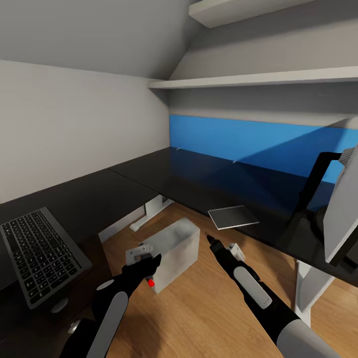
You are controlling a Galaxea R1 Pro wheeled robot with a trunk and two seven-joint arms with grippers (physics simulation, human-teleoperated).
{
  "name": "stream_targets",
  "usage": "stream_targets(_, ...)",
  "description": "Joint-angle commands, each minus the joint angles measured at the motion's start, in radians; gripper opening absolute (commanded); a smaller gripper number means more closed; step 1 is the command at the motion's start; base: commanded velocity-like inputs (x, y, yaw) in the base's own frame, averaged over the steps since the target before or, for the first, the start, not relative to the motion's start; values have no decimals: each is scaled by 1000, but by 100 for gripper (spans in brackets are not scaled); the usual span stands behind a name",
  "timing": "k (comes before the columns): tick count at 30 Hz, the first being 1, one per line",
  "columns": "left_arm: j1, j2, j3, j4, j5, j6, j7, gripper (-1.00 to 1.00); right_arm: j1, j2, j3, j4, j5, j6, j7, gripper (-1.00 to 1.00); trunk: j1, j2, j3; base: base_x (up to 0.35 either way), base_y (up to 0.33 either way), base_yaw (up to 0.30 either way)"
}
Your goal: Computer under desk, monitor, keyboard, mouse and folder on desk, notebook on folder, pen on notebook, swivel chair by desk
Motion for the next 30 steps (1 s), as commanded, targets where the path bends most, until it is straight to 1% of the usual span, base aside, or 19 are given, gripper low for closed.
stream_targets(1, -1, 0, -1, -1, 11, 3, 8, 100, -1, -1, 2, -1, -4, 0, 48, 100, 0, 0, -1, 0, 0, 0)
stream_targets(2, -1, 0, -1, -1, 11, 3, 8, 100, -1, -1, 2, 0, -4, 0, 76, 100, 0, 0, -1, 0, 0, 0)
stream_targets(5, -1, 0, -1, -1, 12, 4, 7, 100, -1, -2, 2, 1, -4, 0, 118, 100, 0, 0, -1, 0, 0, 0)
stream_targets(6, -1, 0, -1, -1, 12, 4, 7, 100, -1, -2, 2, 3, -5, 0, 144, 100, 0, 0, -1, 0, 0, 0)
stream_targets(13, -1, 0, -1, -1, 12, 5, 7, 100, -1, -3, 1, 16, -6, 2, 212, 100, 0, 0, -1, 0, 0, 0)
stream_targets(19, -1, 0, -1, -1, 12, 5, 6, 100, -1, -3, -1, 19, -7, 4, 233, 100, 0, 0, -1, 0, 0, 0)
stream_targets(20, -1, 0, -2, -1, 12, 5, 6, 100, -1, -3, -15, 19, -8, 5, 237, 100, 0, 0, -1, 0, 0, 0)
stream_targets(23, -1, 0, -2, -1, 13, 5, 6, 100, -1, -2, -27, 19, -8, 5, 239, 100, 0, 0, -1, 0, 0, 0)
stream_targets(30, -1, 0, -2, -1, 13, 5, 6, 100, -1, -2, -35, 18, -8, 6, 242, 100, 0, 0, -1, 0, 0, 0)
